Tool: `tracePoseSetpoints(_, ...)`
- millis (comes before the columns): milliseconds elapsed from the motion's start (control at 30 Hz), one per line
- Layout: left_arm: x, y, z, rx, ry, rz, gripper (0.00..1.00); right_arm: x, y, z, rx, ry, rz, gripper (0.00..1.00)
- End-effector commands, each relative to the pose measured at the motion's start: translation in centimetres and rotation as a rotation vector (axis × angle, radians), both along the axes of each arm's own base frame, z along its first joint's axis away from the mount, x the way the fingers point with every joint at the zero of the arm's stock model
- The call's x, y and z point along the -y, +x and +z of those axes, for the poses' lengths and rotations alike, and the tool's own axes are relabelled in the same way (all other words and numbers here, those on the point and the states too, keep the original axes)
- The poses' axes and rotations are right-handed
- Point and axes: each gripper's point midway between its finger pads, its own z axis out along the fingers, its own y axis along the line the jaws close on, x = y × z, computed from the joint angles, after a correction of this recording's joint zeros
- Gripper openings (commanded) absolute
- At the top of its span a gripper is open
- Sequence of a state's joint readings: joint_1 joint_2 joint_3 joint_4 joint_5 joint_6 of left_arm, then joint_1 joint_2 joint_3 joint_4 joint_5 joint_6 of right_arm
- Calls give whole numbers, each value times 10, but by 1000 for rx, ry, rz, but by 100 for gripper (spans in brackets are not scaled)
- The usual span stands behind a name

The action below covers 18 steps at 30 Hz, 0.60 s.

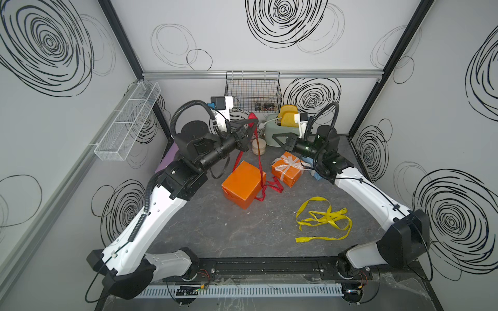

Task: Untie the ribbon bows on the gift boxes
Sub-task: Pull the ribbon from the gift box.

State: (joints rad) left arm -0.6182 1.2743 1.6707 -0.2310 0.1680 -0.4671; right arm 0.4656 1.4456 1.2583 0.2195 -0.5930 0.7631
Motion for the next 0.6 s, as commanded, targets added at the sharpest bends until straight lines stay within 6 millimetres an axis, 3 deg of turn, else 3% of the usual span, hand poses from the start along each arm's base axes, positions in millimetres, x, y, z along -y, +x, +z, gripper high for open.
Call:
tracePoseSetpoints(0, 6, -5, 15, -25, 13, -43, 0, -7, -27, -10, 43, -24, 126, 30)
tracePoseSetpoints(67, 8, -5, 26, -18, 7, -45, 0, -13, -42, -17, 94, -45, 166, 50)
tracePoseSetpoints(233, 7, 2, 38, -13, -1, -22, 0, -32, -66, -62, 143, -177, 204, 73)
tracePoseSetpoints(467, 10, 10, 39, -22, -5, -13, 0, -28, -72, -127, 103, -247, 158, 79)
tracePoseSetpoints(567, 11, 11, 40, -23, -8, -16, 0, -34, -69, -141, 80, -286, 143, 77)
